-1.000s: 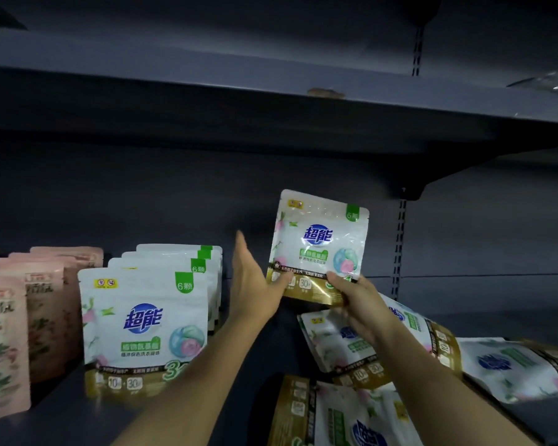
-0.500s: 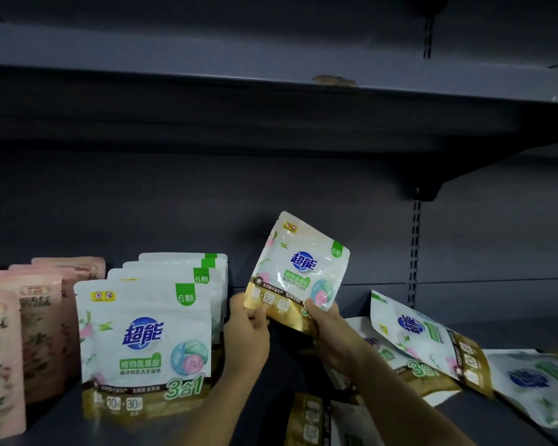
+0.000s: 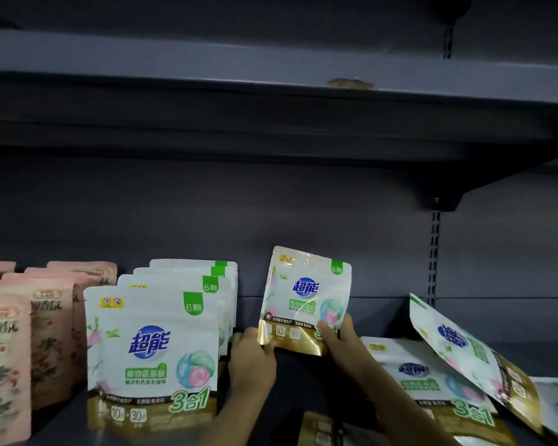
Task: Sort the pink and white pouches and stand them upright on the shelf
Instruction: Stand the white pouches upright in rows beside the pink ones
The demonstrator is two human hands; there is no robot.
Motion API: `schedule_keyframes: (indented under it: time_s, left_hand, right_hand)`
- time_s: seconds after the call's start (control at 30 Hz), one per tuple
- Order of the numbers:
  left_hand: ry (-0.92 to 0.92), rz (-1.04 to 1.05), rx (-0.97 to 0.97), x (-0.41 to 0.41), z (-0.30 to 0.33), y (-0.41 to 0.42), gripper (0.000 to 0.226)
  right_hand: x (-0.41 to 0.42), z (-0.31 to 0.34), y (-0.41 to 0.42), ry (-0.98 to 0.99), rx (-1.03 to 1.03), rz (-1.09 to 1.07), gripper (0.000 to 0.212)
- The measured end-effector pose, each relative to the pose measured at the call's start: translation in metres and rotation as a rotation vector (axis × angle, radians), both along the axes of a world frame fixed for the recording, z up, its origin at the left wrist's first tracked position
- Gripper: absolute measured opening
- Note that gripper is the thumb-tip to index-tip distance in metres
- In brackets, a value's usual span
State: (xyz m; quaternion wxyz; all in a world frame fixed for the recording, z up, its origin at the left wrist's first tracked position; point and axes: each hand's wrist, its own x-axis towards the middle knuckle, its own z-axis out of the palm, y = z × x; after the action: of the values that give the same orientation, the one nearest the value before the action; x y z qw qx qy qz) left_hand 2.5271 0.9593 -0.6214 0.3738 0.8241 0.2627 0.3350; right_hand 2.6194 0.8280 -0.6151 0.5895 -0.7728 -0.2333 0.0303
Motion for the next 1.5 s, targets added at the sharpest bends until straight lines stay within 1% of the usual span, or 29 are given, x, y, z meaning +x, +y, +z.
schedule_keyframes:
  time_s: [0.13,0.23,0.33,0.43,0.53,0.67,0.8,0.9,1.03,1.17,1.27,1.37,1.5]
  left_hand:
    - [0.043,-0.068,-0.041,0.009,-0.004,0.001,0.015]
    - [0.045,-0.083,-0.075,0.016,-0.007,-0.003,0.021]
    - [0.006,-0.08,-0.156,0.02,-0.002,-0.006,0.025]
    - [0.014,-0.056,-0.201,0.023,0.0,-0.009,0.033]
    - [0.04,-0.039,-0.16,0.025,-0.004,-0.01,0.034]
    - [0.05,-0.052,-0.119,0.026,-0.008,-0.009,0.035]
    - [0.064,-0.059,-0.085,0.025,-0.008,-0.01,0.032]
    - [0.088,-0.07,-0.067,0.027,-0.009,-0.008,0.032]
    - [0.11,-0.085,-0.067,0.028,-0.009,-0.007,0.039]
    - [0.114,-0.091,-0.07,0.03,-0.009,-0.005,0.043]
    - [0.112,-0.109,-0.069,0.029,-0.01,-0.004,0.04]
    - [0.108,-0.119,-0.069,0.028,-0.01,-0.004,0.04]
    - [0.029,-0.09,-0.041,0.021,-0.009,-0.005,0.045]
  right_hand:
    - [0.008,0.002,-0.002,0.001,0.007,0.034,0.025]
    - [0.012,0.004,0.0,0.025,0.018,0.053,0.03]
    - [0.016,0.002,0.003,0.025,-0.018,0.063,0.033]
    - [0.02,-0.003,0.006,-0.021,-0.07,0.024,0.032]
    - [0.021,-0.006,0.007,-0.088,-0.143,-0.046,0.034]
    - [0.018,-0.01,0.007,-0.144,-0.186,-0.078,0.047]
    - [0.015,-0.009,0.004,-0.121,-0.15,-0.03,0.065]
    - [0.016,-0.01,0.004,-0.113,-0.162,-0.037,0.072]
    - [0.016,-0.011,0.006,-0.134,-0.179,-0.088,0.071]
    - [0.016,-0.011,0.009,-0.144,-0.175,-0.126,0.065]
    - [0.016,-0.011,0.009,-0.146,-0.186,-0.147,0.059]
    - [0.015,-0.009,0.009,-0.116,-0.183,-0.157,0.059]
    - [0.007,0.005,0.005,-0.062,-0.127,-0.159,0.062]
